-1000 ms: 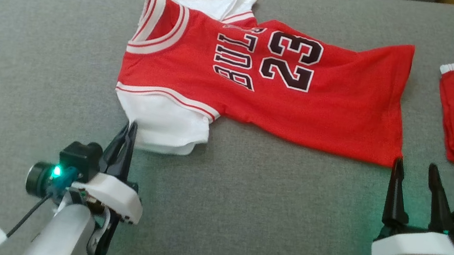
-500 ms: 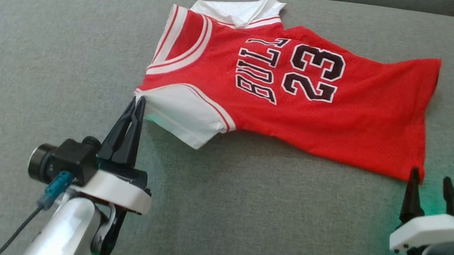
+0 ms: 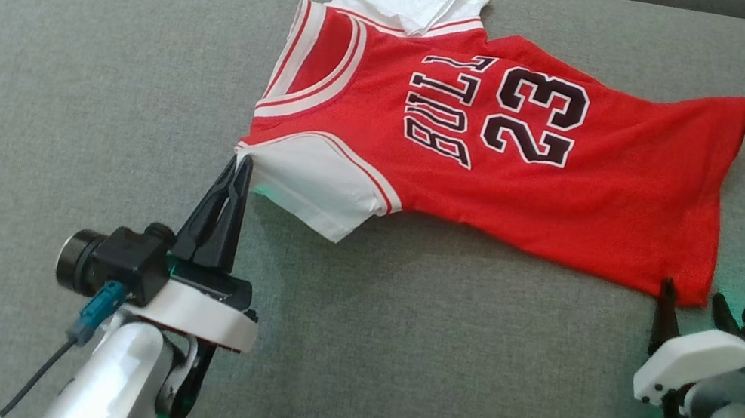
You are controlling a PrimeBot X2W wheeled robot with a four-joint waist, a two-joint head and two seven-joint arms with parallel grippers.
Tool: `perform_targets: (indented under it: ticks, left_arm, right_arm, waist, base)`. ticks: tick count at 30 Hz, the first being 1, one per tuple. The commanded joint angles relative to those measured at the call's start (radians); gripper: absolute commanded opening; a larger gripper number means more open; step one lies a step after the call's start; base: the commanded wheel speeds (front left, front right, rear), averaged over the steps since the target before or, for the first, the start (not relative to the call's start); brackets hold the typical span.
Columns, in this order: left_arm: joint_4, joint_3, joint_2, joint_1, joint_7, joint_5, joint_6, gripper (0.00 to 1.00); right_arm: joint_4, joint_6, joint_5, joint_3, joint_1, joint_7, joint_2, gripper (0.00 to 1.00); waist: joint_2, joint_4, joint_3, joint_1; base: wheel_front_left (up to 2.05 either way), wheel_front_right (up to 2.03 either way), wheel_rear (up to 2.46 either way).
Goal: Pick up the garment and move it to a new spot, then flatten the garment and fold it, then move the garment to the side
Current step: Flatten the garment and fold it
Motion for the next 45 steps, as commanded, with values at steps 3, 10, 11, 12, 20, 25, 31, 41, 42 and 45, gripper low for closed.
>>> perform_targets:
  ticks: [3, 10, 11, 12, 20, 25, 31, 41, 42, 45]
  left_arm:
    - [-0.033, 0.038, 0.008, -0.04, -0.01, 0.011, 0.002, 0.0]
    - [-0.032, 0.069, 0.008, -0.031, -0.01, -0.031, -0.007, 0.0]
    - [-0.032, 0.076, 0.008, -0.033, -0.01, -0.043, -0.011, 0.0]
    - [-0.032, 0.083, 0.008, -0.035, -0.009, -0.056, -0.015, 0.0]
    - [-0.046, 0.157, 0.034, -0.115, 0.011, -0.154, -0.044, 0.0]
    - [-0.116, 0.209, 0.041, -0.194, 0.045, -0.23, -0.052, 0.0]
    - [-0.321, 0.255, 0.051, -0.3, 0.092, -0.284, -0.033, 0.0]
    - [-0.696, 0.3, 0.142, -0.297, 0.356, -0.33, 0.053, 0.0]
    - [-0.716, 0.309, 0.16, -0.293, 0.391, -0.331, 0.065, 0.0]
    - [-0.733, 0.333, 0.185, -0.294, 0.444, -0.339, 0.087, 0.0]
  right_arm:
    - [0.024, -0.001, 0.001, 0.045, -0.024, -0.003, -0.003, 0.0]
    - [0.007, -0.001, 0.041, 0.107, -0.053, -0.113, -0.003, 0.0]
    - [-0.004, -0.001, 0.052, 0.117, -0.056, -0.131, -0.003, 0.0]
    - [-0.017, -0.001, 0.062, 0.128, -0.059, -0.145, -0.003, 0.0]
    - [-0.204, -0.001, 0.11, 0.236, -0.067, -0.189, -0.003, 0.0]
    - [-0.377, -0.001, 0.148, 0.29, -0.089, -0.165, -0.032, 0.0]
    - [-0.639, -0.001, 0.227, 0.361, -0.121, -0.086, -0.142, 0.0]
    - [-1.032, -0.001, 0.242, 0.327, -0.055, 0.124, -0.194, 0.0]
    - [-1.062, -0.001, 0.239, 0.318, -0.048, 0.148, -0.195, 0.0]
    - [-1.111, -0.001, 0.244, 0.297, -0.043, 0.188, -0.191, 0.0]
  waist:
    - [0.0, -0.005, -0.004, 0.0]
    - [0.0, -0.032, -0.041, 0.0]
    - [0.0, -0.036, -0.048, 0.0]
    - [0.0, -0.04, -0.056, 0.0]
    - [0.0, -0.067, -0.148, 0.0]
    - [0.0, -0.078, -0.196, 0.0]
    - [0.0, -0.088, -0.217, 0.0]
    - [0.0, -0.104, -0.176, 0.0]
    - [0.0, -0.105, -0.161, 0.0]
    - [0.0, -0.105, -0.122, 0.0]
  base:
    - [0.0, 0.0, 0.0]
    - [0.0, 0.0, 0.0]
    - [0.0, 0.0, 0.0]
    - [0.0, 0.0, 0.0]
    - [0.0, 0.0, 0.0]
    - [0.0, 0.0, 0.0]
    - [0.0, 0.0, 0.0]
    - [0.0, 0.0, 0.0]
    - [0.0, 0.0, 0.0]
    - [0.0, 0.0, 0.0]
